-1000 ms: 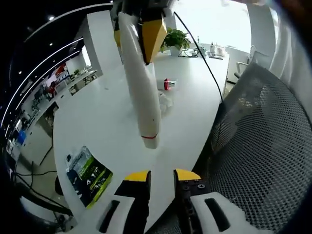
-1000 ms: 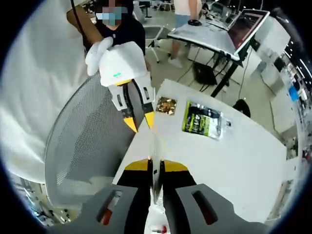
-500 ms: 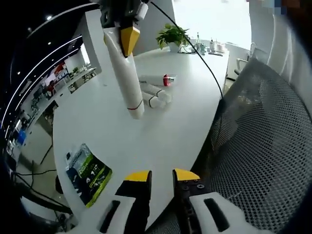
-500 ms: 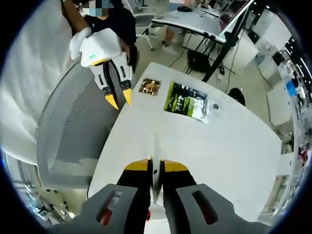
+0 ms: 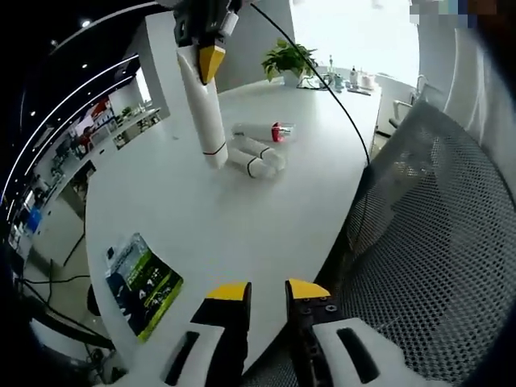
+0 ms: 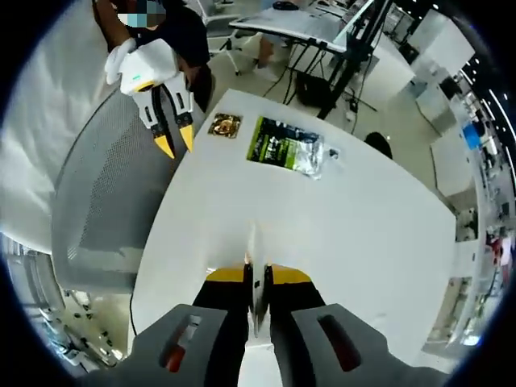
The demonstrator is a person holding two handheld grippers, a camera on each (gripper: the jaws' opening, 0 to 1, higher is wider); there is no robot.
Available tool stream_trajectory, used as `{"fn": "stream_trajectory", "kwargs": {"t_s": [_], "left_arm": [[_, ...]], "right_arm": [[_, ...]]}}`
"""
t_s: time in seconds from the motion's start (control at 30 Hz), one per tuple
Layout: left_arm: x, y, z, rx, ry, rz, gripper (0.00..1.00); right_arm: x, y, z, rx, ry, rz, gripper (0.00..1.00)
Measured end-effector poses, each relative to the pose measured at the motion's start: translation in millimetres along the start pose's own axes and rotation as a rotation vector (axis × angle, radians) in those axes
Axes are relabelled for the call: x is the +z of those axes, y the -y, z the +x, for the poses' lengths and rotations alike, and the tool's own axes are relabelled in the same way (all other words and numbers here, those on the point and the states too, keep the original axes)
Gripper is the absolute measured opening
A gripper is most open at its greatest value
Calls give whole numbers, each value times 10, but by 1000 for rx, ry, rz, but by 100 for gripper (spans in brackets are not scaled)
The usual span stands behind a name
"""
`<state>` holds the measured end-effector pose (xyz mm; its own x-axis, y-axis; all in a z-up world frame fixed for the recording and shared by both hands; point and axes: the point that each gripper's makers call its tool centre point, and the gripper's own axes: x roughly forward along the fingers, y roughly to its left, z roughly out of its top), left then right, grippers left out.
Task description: Arrange the skincare products in the storage area until every visible bottle or jar stands upright without overlapping.
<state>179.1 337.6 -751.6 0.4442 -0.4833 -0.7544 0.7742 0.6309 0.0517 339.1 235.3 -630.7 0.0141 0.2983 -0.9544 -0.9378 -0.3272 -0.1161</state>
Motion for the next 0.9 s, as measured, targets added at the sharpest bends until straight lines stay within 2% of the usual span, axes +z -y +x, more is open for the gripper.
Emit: {"fn": "stream_trajectory", "kwargs": {"t_s": [0.1,0.57,0.7,0.83,0.9], "left_arm": [[-45,23,20,-11,-24,5,18],[-40,-4,19,-1,-19,-13,18],[14,-28,1,7,11,-36,18],[138,-47,-23,1,84,-117,18],[192,-79,-55,16,117,-116,18]], "right_arm": [[-89,40,-10,-5,-16,-1,6],[-410,279,14,-22,-64,12,7],[-506,361,42,-19,-80,26,7],[-626,462,66,-26,-97,58,7],[-677,496,82,-27,-101,68,7]]}}
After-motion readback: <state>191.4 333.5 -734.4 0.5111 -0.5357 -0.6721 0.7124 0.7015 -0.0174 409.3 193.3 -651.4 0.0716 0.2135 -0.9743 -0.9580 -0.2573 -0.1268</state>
